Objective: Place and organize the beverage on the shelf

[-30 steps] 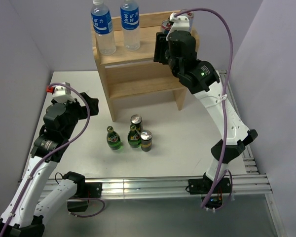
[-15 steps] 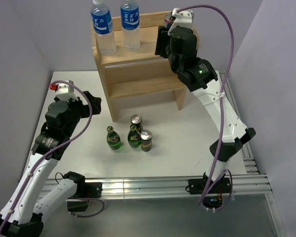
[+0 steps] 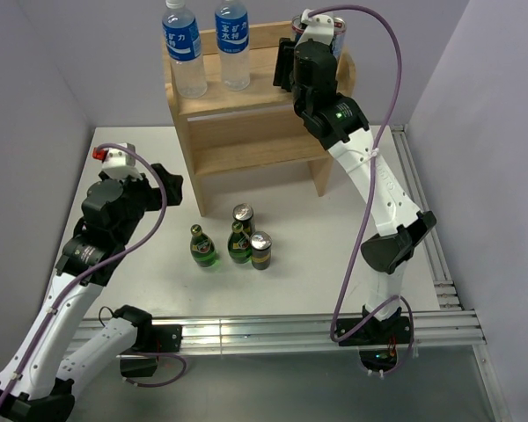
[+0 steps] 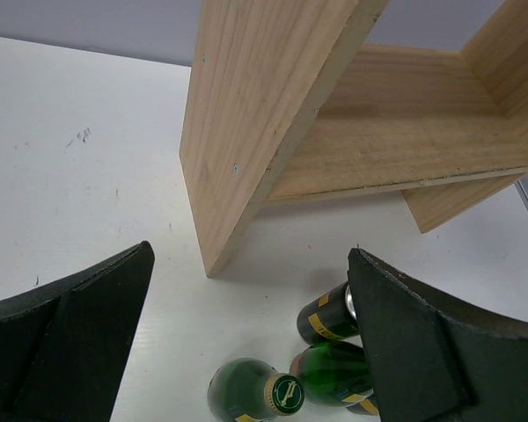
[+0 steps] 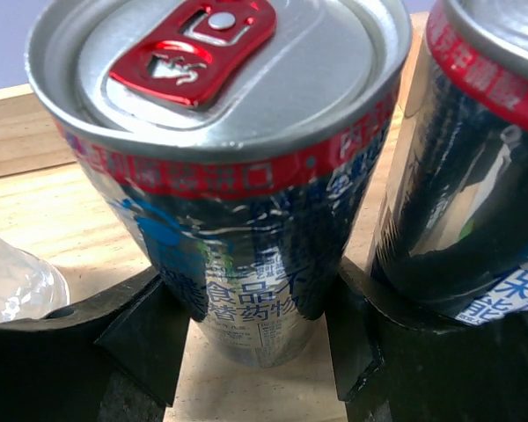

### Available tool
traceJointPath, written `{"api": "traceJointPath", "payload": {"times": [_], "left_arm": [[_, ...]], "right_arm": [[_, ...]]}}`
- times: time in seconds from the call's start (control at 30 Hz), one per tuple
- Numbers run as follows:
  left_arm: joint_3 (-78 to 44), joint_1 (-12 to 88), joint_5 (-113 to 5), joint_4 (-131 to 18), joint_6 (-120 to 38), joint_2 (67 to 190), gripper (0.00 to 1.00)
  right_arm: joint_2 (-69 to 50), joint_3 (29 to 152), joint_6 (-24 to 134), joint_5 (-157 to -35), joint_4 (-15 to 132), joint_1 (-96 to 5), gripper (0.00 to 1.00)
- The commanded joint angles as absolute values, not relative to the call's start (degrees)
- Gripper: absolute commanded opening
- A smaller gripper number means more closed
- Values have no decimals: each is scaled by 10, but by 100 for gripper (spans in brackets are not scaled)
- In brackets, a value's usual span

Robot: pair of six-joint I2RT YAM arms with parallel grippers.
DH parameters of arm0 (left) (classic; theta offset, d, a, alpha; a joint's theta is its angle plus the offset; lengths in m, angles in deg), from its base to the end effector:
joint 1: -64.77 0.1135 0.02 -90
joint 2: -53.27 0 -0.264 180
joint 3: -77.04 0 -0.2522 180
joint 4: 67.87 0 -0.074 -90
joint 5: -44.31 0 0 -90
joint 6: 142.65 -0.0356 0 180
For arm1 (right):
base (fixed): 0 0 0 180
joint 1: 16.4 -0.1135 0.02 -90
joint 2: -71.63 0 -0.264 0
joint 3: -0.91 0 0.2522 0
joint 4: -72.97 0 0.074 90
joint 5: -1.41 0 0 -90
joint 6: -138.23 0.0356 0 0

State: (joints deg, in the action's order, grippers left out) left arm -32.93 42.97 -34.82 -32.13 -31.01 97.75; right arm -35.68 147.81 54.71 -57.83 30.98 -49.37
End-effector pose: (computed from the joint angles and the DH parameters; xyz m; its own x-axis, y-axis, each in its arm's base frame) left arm 0.1570 -0.0556 0.3880 -0.2236 -0.3006 -0.9272 0.1182 0.9359 -0.3319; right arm 0.3433 0.2010 0.5219 -0.0393 0.0901 -0.9952 -0.0347 0.9952 0.0915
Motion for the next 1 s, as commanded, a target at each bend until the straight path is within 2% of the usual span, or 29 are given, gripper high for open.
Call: {"api": "traceJointPath", "payload": {"times": [0.0,0.03,0.1,0.13,0.27,0.6,0.97], "left_arm": [[-310,425,-337,-334,-324,983,99],[-309,425,-337,-335,-324,985,99],[-310,425,-337,-341,-324,990,99],[-309,425,-339,-343,-324,991,99],[-310,424,-338,-353,-322,1001,99],[-313,424,-333,-364,-320,1010,99],[-314,424,-336,-378,-314,1021,99]], "right_arm": [[-352,1473,559,-571,348,-489,0],[-350,1465,561,-570,350,-489,1],[-338,1446,563,-569,353,-489,17],[-332,1434,562,-569,356,-489,34],[-323,1418,557,-569,360,-489,60],[-312,1400,560,-568,357,-490,79],[-271,1348,567,-562,360,-493,80]]}}
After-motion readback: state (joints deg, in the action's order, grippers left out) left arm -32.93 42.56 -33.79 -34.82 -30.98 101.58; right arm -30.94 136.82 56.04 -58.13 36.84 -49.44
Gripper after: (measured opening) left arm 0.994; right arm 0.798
